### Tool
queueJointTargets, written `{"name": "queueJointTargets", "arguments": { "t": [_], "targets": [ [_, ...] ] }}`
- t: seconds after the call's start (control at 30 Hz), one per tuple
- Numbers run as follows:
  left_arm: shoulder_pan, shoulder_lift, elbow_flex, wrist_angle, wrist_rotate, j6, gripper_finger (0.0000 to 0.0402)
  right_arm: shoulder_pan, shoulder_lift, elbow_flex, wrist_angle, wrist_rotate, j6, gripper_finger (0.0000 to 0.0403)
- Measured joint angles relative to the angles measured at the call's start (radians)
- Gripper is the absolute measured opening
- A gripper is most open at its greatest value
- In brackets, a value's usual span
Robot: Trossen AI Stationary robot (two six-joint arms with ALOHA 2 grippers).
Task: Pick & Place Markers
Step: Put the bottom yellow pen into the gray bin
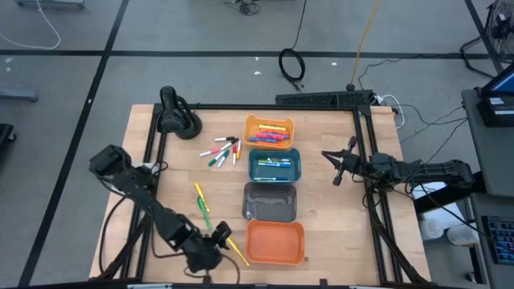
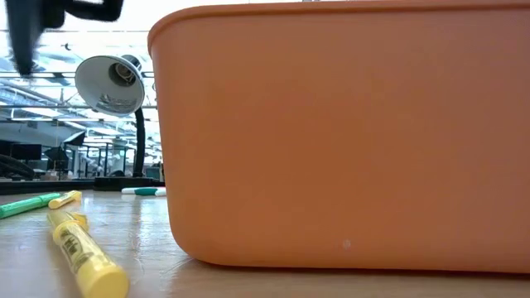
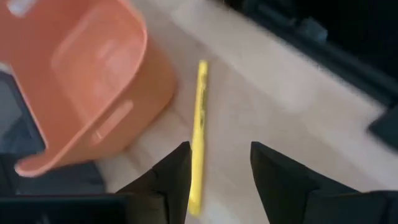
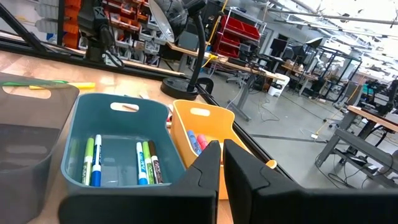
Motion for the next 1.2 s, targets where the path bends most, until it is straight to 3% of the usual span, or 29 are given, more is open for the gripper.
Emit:
{"name": "queueJointTargets", "arguments": {
  "t": [0.17,0.37,0.8,0.93,1.2],
  "targets": [
    [0.071,0.001,0.000,-0.013,0.022,0.004,0.0170,0.000,0.000,0.000,0.000,0.000,0.000,0.0011],
    [0.142,0.001,-0.079,0.063,0.136,-0.014,0.0170,0.000,0.000,0.000,0.000,0.000,0.000,0.0011],
    [0.179,0.004,-0.238,0.301,0.233,0.009,0.0170,0.000,0.000,0.000,0.000,0.000,0.000,0.0011],
    [0.185,0.047,-0.246,0.326,0.241,0.016,0.0170,0.000,0.000,0.000,0.000,0.000,0.000,0.0011],
    [0.225,0.125,-0.241,0.423,0.355,-0.033,0.0170,0.000,0.000,0.000,0.000,-0.001,0.000,0.0011]
  ]
}}
